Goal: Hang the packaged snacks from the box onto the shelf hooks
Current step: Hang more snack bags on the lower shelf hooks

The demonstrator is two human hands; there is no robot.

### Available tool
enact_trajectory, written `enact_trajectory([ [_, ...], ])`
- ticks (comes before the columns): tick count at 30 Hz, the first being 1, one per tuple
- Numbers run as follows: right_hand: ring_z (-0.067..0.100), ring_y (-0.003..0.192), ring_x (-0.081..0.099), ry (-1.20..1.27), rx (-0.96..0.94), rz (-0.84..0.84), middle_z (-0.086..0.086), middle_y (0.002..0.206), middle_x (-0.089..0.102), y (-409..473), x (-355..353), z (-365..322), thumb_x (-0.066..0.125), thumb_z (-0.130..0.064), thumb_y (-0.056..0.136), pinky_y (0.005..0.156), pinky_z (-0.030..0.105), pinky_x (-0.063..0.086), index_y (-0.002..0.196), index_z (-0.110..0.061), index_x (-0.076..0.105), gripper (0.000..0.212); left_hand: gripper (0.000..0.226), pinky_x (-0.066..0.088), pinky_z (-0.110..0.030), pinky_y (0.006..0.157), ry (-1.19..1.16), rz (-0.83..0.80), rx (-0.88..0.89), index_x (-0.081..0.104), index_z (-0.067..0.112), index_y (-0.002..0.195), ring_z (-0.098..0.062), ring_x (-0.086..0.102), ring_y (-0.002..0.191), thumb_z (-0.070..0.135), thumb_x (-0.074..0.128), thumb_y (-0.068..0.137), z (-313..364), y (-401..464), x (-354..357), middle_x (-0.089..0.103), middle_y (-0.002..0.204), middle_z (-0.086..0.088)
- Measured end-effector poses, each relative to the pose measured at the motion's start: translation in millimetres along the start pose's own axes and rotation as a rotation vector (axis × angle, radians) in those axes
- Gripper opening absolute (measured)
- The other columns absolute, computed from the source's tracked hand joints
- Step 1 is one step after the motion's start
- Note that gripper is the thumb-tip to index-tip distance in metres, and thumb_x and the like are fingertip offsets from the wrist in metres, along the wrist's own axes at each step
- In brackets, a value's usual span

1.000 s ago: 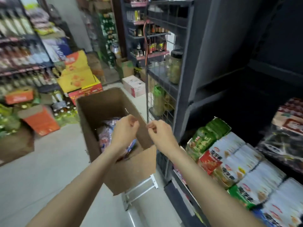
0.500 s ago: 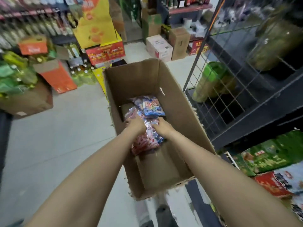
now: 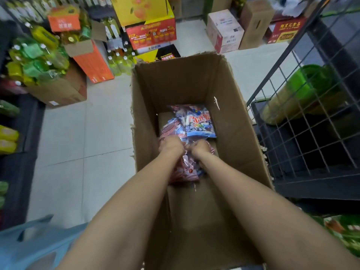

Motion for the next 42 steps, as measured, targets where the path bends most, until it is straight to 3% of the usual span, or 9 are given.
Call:
enact_trajectory([
  [8,0.013,0.053,0.037,0.093,-0.206,-0.041,0.002,0.061,0.043,-34.0,1.3,-17.8,0.056,-0.007,0.09,0.043,0.017,0.029,0.061,-0.017,0.033,0.039,0.036,0.04,-0.034,0.099,0.004,0.033,0.074,0.049,0.0,0.128,-0.035,0.049,0.122,0.007,0.046,0.093,0.8,-28.8,-30.4,0.049,0.133,-0.022],
  [13,0.017,0.06,0.041,0.2,-0.429,0.169,0.003,0.06,0.038,-93.0,-36.9,-39.5,0.059,0.0,0.082,0.059,0.03,0.038,0.061,-0.018,0.031,0.039,0.03,0.046,-0.039,0.091,0.011,0.181,0.24,0.057,-0.005,0.115,-0.041,0.056,0.111,0.0,0.042,0.09,-1.1,-71.5,-58.5,0.059,0.118,-0.026],
  [16,0.012,0.057,0.043,0.27,-0.56,0.295,0.0,0.063,0.047,-148.8,-67.0,-43.3,0.056,0.002,0.082,0.055,0.027,0.035,0.068,-0.02,0.037,0.032,0.033,0.046,-0.042,0.086,-0.104,0.287,0.401,0.051,-0.003,0.121,-0.045,0.056,0.105,0.005,0.04,0.092,-7.5,-108.7,-76.5,0.059,0.114,-0.028],
  [20,0.012,0.066,0.06,0.475,-0.69,0.396,-0.003,0.084,0.066,-237.3,-104.2,-34.3,0.05,0.011,0.085,0.058,0.034,0.047,0.1,-0.025,0.045,0.039,0.068,0.047,-0.044,0.085,-0.187,0.348,0.726,0.008,0.015,0.151,-0.046,0.057,0.098,0.01,0.043,0.093,-4.7,-186.0,-98.5,0.059,0.107,-0.032],
  [24,0.011,0.071,0.066,0.558,-0.784,0.551,-0.008,0.083,0.07,-331.4,-141.4,-10.4,0.05,0.012,0.082,0.057,0.033,0.054,0.117,-0.022,0.048,0.049,0.072,0.049,-0.048,0.078,-0.275,0.466,1.033,0.01,0.04,0.148,-0.046,0.058,0.077,0.01,0.043,0.091,6.1,-281.2,-106.6,0.062,0.081,-0.026],
  [30,0.021,0.088,0.067,0.487,-0.749,0.918,0.002,0.09,0.072,-440.8,-187.0,61.8,0.05,-0.005,0.069,0.083,0.046,0.054,0.095,-0.02,0.069,0.035,0.063,0.047,-0.033,0.063,-0.32,0.469,1.414,0.032,0.05,0.14,-0.021,0.05,0.057,0.01,0.047,0.093,52.1,-402.9,-78.4,0.054,0.068,-0.003],
  [33,0.011,0.067,0.058,0.594,-0.695,1.057,-0.008,0.07,0.064,-485.3,-208.4,106.9,0.052,0.003,0.073,0.069,0.038,0.051,0.076,-0.027,0.063,0.033,0.055,0.048,-0.031,0.062,-0.282,0.471,1.56,0.039,0.049,0.137,-0.017,0.055,0.059,0.014,0.046,0.095,77.5,-456.7,-46.6,0.063,0.074,-0.002],
  [37,0.011,0.05,0.038,0.746,-0.559,1.182,-0.012,0.045,0.045,-530.9,-227.3,174.9,0.057,-0.009,0.07,0.054,0.028,0.032,0.047,-0.025,0.047,0.03,0.037,0.052,-0.04,0.081,-0.263,0.392,1.7,0.058,0.026,0.126,-0.028,0.065,0.093,0.011,0.05,0.093,107.4,-519.3,7.2,0.071,0.105,-0.007],
  [42,0.016,0.061,0.039,0.796,-0.365,1.279,-0.005,0.062,0.043,-564.1,-240.6,273.2,0.039,-0.006,0.094,0.055,0.027,0.032,0.061,-0.021,0.042,0.036,0.03,0.053,-0.042,0.077,-0.163,0.297,1.771,0.062,0.031,0.12,-0.032,0.064,0.09,0.022,0.049,0.095,134.8,-583.1,77.9,0.071,0.099,-0.011],
])
Point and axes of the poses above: each hand's wrist, its own y-axis towards the middle knuckle, its own x-axis out of the palm, z = x × y, the point moved 6 cm from there along y, towards the middle knuckle
